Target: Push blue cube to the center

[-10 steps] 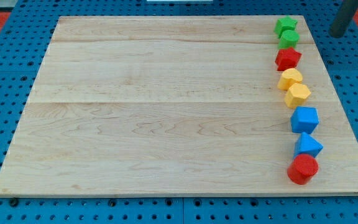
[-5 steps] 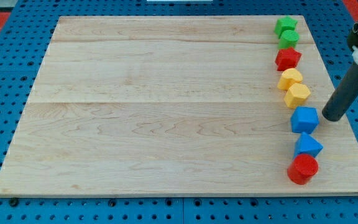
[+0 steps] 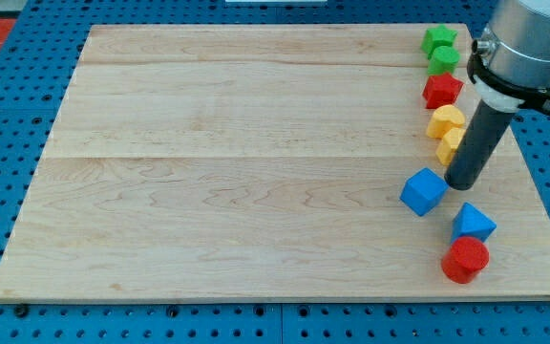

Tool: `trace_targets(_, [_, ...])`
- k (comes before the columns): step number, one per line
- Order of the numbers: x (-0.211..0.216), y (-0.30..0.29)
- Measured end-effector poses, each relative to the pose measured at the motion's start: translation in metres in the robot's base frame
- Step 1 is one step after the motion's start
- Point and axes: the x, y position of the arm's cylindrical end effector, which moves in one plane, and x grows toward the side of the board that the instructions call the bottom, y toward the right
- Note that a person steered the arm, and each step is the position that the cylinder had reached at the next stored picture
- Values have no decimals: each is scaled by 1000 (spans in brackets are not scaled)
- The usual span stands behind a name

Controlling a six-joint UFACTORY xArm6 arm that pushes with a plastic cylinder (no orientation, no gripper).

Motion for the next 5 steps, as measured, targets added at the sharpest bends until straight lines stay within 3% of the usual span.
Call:
trace_targets(4, [17, -9])
trace_targets(5, [23, -73])
